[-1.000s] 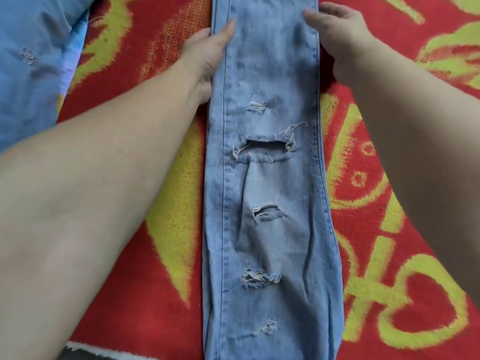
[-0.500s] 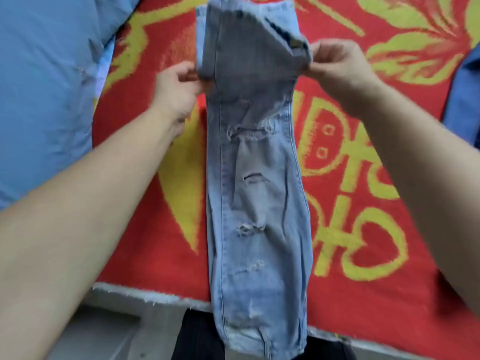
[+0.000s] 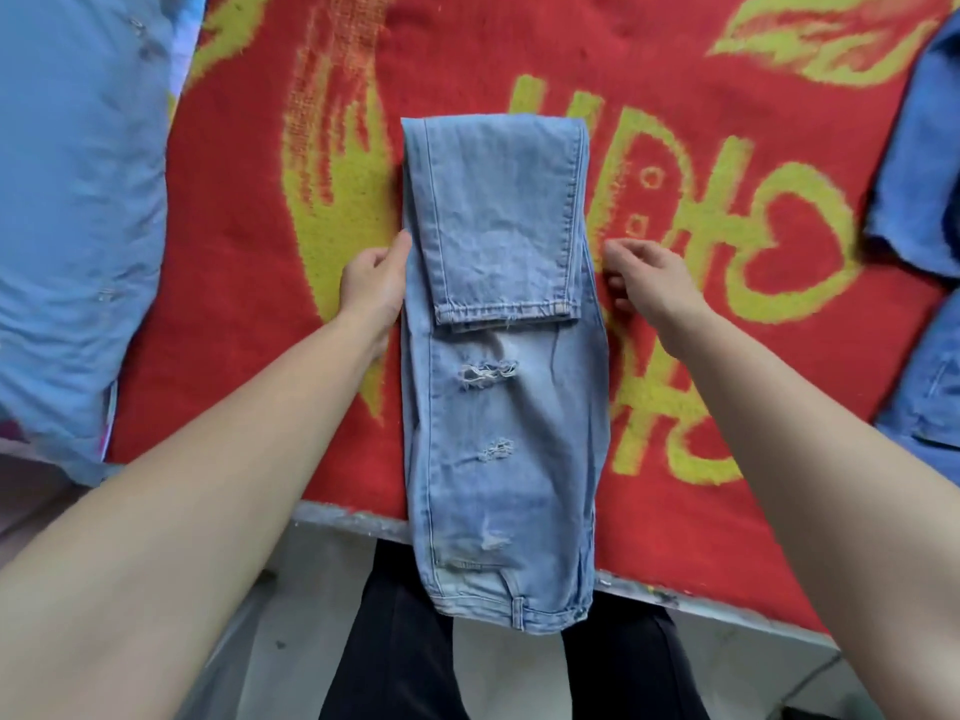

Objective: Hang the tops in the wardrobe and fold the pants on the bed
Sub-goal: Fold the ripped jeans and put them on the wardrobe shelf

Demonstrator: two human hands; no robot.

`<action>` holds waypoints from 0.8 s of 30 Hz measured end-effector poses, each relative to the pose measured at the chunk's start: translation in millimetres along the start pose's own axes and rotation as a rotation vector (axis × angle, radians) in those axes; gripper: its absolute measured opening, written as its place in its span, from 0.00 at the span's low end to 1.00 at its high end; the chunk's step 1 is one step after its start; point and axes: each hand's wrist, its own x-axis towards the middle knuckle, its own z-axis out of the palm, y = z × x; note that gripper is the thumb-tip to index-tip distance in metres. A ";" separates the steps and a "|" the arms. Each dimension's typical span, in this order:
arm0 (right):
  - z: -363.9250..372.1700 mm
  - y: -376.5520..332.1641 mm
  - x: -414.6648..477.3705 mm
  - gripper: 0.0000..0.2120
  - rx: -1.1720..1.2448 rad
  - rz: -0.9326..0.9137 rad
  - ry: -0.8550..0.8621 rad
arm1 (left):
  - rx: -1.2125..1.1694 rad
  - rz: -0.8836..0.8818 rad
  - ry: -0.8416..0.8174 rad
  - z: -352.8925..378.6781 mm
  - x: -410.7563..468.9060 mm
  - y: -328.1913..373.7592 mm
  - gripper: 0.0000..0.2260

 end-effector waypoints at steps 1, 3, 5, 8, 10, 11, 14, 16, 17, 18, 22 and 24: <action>5.5 -4.6 4.4 0.20 0.014 -0.026 0.004 | -0.017 0.015 0.006 5.4 3.8 4.3 0.17; 17.5 -14.8 12.8 0.28 0.039 -0.061 0.008 | -0.064 0.060 0.011 15.7 7.8 16.7 0.14; 28.1 -25.6 18.4 0.32 0.034 -0.079 0.000 | -0.097 0.074 -0.006 20.6 17.2 27.6 0.21; 37.0 -41.3 31.2 0.36 0.061 -0.057 -0.038 | -0.167 0.061 -0.026 23.3 31.7 43.3 0.31; 38.2 -52.3 39.0 0.33 0.137 0.021 -0.082 | -0.210 0.055 -0.058 28.0 39.0 58.4 0.20; 37.9 -57.0 43.7 0.29 0.179 0.067 -0.101 | -0.217 0.046 -0.072 30.7 43.1 66.5 0.16; 31.1 -72.7 52.7 0.12 0.258 0.069 -0.111 | -0.226 0.064 -0.141 39.0 42.1 90.3 0.09; 20.0 -85.7 54.8 0.10 0.252 0.017 -0.062 | -0.246 0.092 -0.182 44.2 35.8 106.7 0.11; 12.6 -93.8 55.9 0.09 0.255 -0.019 -0.047 | -0.255 0.114 -0.191 46.3 32.6 116.8 0.15; 4.9 -101.7 57.3 0.08 0.249 -0.060 -0.028 | -0.255 0.137 -0.187 48.4 30.5 128.5 0.20; -24.5 -137.3 51.9 0.10 0.227 -0.212 0.008 | -0.256 0.228 -0.153 52.7 24.4 178.5 0.28; -34.0 -148.6 43.1 0.13 0.221 -0.273 0.001 | -0.208 0.275 -0.129 50.4 15.3 194.0 0.24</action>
